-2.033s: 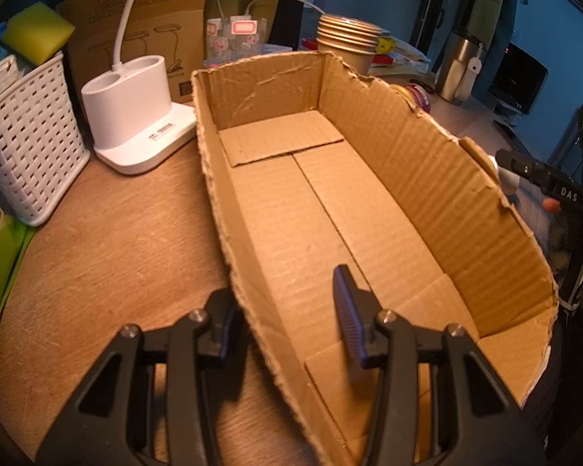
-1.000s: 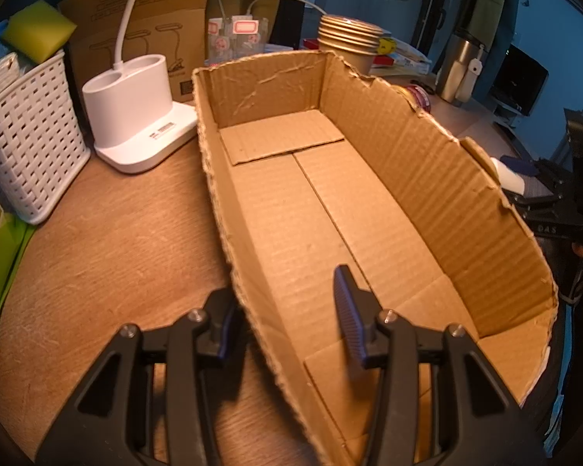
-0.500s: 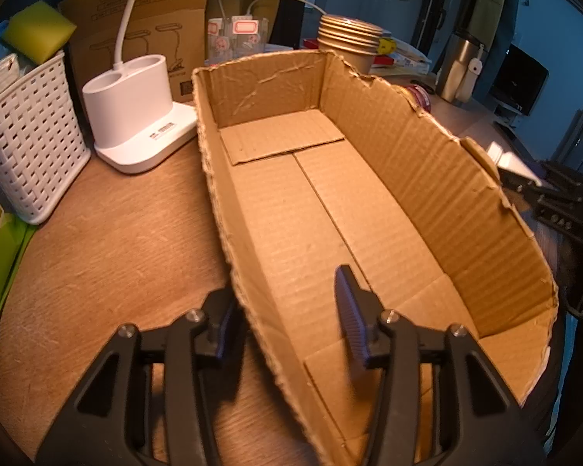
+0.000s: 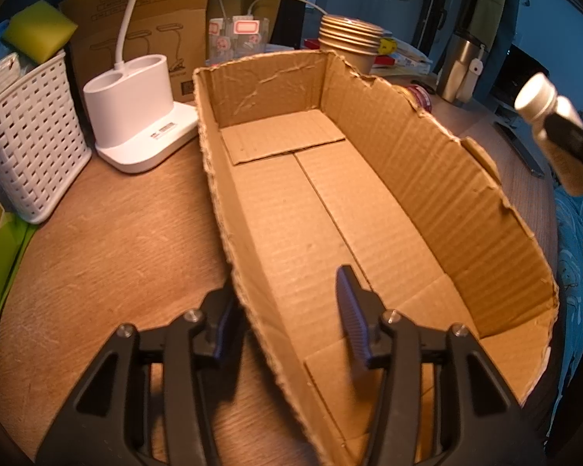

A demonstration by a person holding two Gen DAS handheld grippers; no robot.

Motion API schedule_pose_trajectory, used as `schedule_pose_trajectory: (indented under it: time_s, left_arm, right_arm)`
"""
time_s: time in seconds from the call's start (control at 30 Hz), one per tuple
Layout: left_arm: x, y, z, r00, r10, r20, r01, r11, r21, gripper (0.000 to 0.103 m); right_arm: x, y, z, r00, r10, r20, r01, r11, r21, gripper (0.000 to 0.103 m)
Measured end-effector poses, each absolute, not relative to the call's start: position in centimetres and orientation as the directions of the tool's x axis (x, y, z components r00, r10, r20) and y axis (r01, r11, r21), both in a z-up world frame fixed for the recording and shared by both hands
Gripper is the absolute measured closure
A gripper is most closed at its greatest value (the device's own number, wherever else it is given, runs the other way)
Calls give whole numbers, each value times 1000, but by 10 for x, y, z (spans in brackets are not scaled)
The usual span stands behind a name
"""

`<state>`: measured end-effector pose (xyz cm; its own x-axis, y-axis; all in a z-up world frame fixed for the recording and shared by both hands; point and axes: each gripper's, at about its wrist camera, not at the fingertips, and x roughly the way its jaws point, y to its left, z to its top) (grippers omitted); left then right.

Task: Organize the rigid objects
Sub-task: 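Carry the pill bottle into the cardboard box and open the right gripper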

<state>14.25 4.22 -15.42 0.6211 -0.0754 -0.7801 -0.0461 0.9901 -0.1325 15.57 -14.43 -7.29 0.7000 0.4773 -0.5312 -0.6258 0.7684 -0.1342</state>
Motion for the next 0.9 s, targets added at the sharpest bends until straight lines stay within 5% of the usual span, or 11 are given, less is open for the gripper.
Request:
schedule_pose_trajectory:
  time_s: [0.9]
  left_arm:
    - [142,42,-154,621,-76,-780,-46,990,-133,53]
  right_arm:
    - [132,-77,-112,587,543,-601,-718,691,-78,55]
